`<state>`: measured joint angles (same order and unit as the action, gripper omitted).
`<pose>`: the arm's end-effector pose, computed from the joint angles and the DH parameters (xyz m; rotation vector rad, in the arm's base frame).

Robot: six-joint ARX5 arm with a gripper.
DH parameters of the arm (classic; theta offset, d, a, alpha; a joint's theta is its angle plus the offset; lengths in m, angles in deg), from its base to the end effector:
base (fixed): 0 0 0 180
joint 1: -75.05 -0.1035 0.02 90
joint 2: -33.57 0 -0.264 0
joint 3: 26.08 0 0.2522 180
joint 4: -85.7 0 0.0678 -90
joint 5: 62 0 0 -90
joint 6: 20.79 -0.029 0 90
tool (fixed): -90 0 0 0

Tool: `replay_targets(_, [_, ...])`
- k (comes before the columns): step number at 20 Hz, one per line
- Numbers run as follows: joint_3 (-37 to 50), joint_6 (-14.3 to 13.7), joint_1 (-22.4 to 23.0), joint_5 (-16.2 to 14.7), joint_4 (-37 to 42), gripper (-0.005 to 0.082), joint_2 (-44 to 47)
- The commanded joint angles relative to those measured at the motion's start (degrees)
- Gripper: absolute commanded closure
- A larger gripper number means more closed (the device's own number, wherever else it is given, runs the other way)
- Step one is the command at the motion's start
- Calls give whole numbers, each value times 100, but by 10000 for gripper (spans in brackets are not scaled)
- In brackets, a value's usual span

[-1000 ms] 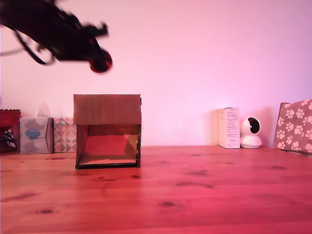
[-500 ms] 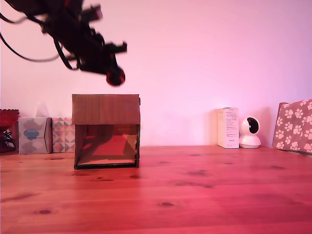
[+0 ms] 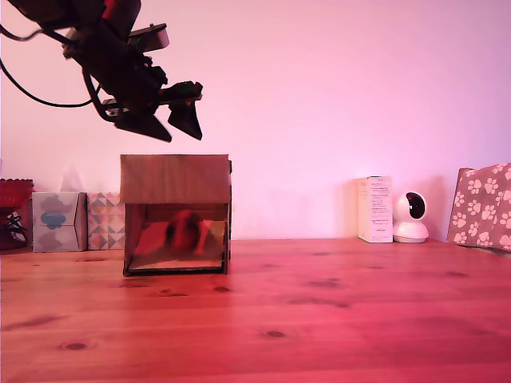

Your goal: Drop the footbag into the cardboard dice tower

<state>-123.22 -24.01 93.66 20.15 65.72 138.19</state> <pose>0.3990 -0.1385 0.2816 0.0995 0.4686 -0.4664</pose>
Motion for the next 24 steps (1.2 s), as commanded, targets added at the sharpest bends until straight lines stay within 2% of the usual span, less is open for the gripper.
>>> replay_targets(1, [-7, -24, 22, -26, -170, 339, -391])
replay_targets(2, [-7, -24, 22, -42, -334, 486, -511])
replay_targets(3, [-7, -28, 20, -142, -533, 656, -645])
replay_targets(4, [-7, -28, 20, -295, -680, 783, -752])
replay_targets(5, [2, -28, 20, -424, -798, 784, -844])
replay_targets(9, [267, -35, 20, -570, -831, 789, -1045])
replay_targets(13, [1386, -26, 22, -675, -96, 789, -1556])
replay_targets(18, [2948, 155, 94, -688, 778, 789, -2568])
replay_targets(24, [4127, 339, 90, -669, 1071, 789, -3650])
